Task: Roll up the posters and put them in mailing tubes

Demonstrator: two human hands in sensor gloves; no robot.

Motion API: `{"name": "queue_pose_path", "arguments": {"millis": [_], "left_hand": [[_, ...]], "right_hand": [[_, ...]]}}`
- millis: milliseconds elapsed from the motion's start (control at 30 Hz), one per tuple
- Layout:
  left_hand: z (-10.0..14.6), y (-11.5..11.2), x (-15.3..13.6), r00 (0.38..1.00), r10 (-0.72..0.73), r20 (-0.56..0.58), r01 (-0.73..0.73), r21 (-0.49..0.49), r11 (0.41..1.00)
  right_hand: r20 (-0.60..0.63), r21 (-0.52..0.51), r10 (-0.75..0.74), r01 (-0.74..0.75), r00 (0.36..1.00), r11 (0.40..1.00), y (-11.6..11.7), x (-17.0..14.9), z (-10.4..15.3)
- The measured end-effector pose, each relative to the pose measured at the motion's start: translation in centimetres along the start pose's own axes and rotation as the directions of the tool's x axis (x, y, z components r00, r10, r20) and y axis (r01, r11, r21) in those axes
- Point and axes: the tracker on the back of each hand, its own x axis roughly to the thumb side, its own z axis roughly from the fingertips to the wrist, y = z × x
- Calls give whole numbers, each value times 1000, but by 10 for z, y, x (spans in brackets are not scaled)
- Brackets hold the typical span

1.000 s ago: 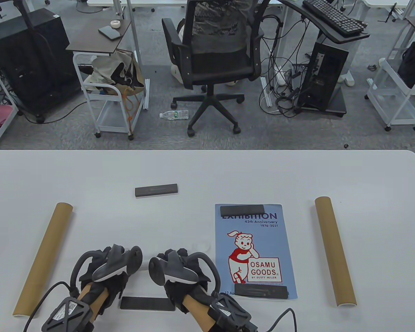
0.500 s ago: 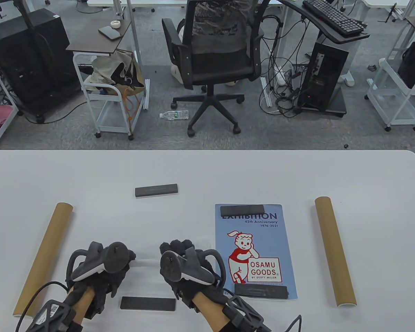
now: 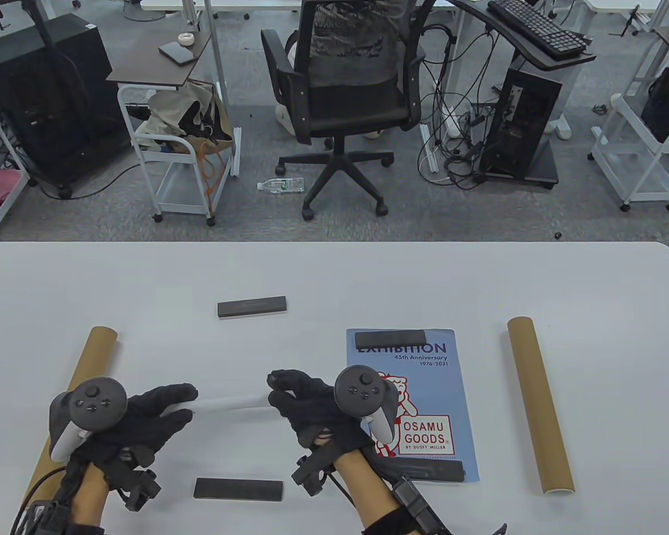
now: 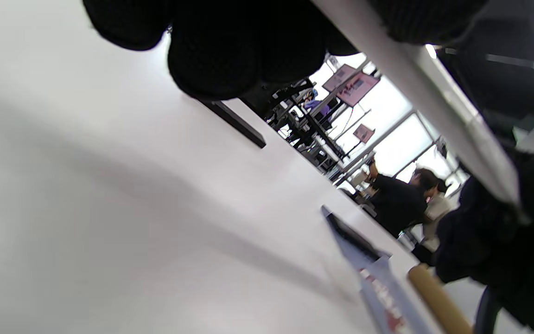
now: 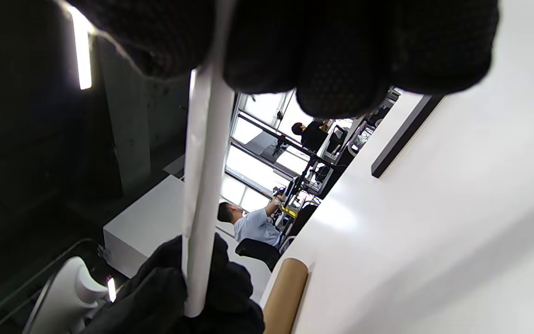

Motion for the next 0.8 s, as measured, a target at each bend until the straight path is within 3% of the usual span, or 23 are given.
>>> {"name": "queue_pose_path", "arguments": {"millis": [67, 200, 267, 467, 567, 633, 667, 733, 800], "left_hand": [[0, -6, -2, 984, 174, -34, -171, 72, 983], [1, -14, -3, 929, 368, -36, -355, 191, 915], [2, -15, -2, 898, 439, -26, -426, 200, 883], [2, -6, 1, 871, 491, 5, -488, 126, 864], [10, 16, 2, 929, 371, -10, -358, 240, 902], [19, 39, -2, 982, 163, -98, -113, 384, 916], [22, 47, -5, 984, 82, -160, -10, 406, 914], [28, 62, -17, 905, -125, -407, 289, 372, 882], [30, 70, -34, 684, -310, -660, 532, 160, 831]], "right_hand": [[8, -15, 48, -48, 999, 999, 4, 3, 2], [37, -15, 110, -110, 993, 994, 13, 9, 5], [41, -39, 116, -114, 992, 993, 15, 10, 6], [55, -69, 45, -41, 997, 997, 5, 6, 3], [26, -90, -5, 8, 1000, 996, -2, 0, 3], [10, -124, 4, -3, 1000, 992, -8, -3, 4], [2, -133, 9, -9, 1000, 991, -10, -4, 4], [-12, -150, 28, -30, 1000, 988, -14, -5, 4], [-24, -158, 40, -43, 999, 987, -15, -7, 4]]}}
